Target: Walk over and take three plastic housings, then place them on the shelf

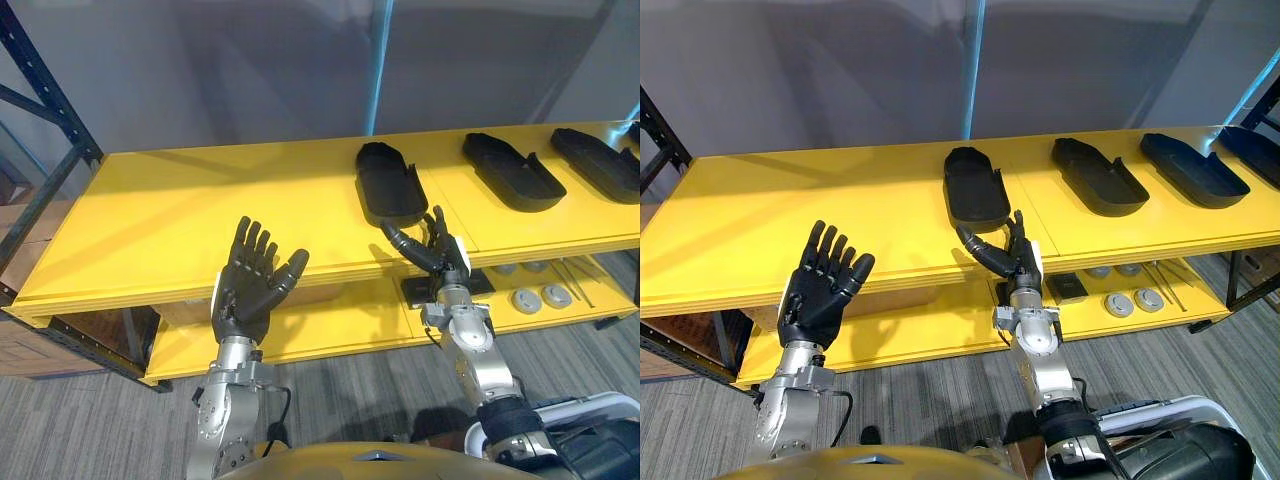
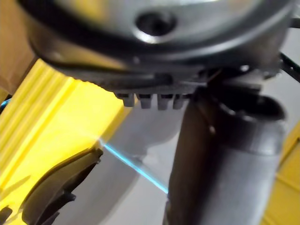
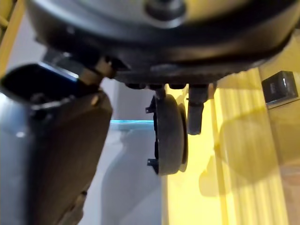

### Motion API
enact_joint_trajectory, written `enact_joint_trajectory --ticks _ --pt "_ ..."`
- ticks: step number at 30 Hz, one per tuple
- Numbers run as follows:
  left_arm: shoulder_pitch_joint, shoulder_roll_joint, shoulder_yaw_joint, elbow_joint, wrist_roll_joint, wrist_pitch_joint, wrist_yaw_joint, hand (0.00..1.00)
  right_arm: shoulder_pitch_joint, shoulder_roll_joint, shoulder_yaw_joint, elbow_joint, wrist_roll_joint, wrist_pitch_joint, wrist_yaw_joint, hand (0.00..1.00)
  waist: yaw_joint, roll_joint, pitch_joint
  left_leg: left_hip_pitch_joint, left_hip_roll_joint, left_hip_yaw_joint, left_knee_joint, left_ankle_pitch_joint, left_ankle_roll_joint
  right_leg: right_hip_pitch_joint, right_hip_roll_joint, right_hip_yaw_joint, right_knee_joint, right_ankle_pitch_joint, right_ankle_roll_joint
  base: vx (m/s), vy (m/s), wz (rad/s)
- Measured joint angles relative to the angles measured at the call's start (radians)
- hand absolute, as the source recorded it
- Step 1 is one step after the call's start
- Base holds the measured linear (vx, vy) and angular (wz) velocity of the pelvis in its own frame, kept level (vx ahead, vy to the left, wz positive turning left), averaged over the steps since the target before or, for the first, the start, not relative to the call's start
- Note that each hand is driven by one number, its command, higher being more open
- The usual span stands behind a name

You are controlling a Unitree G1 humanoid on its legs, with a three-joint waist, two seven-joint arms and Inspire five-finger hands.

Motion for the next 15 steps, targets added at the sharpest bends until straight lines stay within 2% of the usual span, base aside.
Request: enact_joint_trajectory --ticks 11,15 --pt "-0.001 0.0 -0.001 0.002 0.0 0.0 0.0 1.0 -0.061 0.003 -0.006 0.067 -0.014 0.0 -0.016 1.0 0.001 0.0 0.0 -0.003 0.0 -0.004 0.0 0.003 0.0 0.0 0.001 -0.003 0.0 0.0 0.0 0.0 -0.001 0.0" --pt "-0.037 0.024 -0.038 0.043 0.0 -0.001 -0.002 1.0 -0.093 0.003 -0.021 0.084 -0.016 0.01 -0.013 1.0 0.01 0.0 0.001 -0.015 0.009 -0.009 0.0 0.008 0.002 0.001 0.003 -0.003 -0.007 0.015 -0.004 0.0 -0.006 0.02"
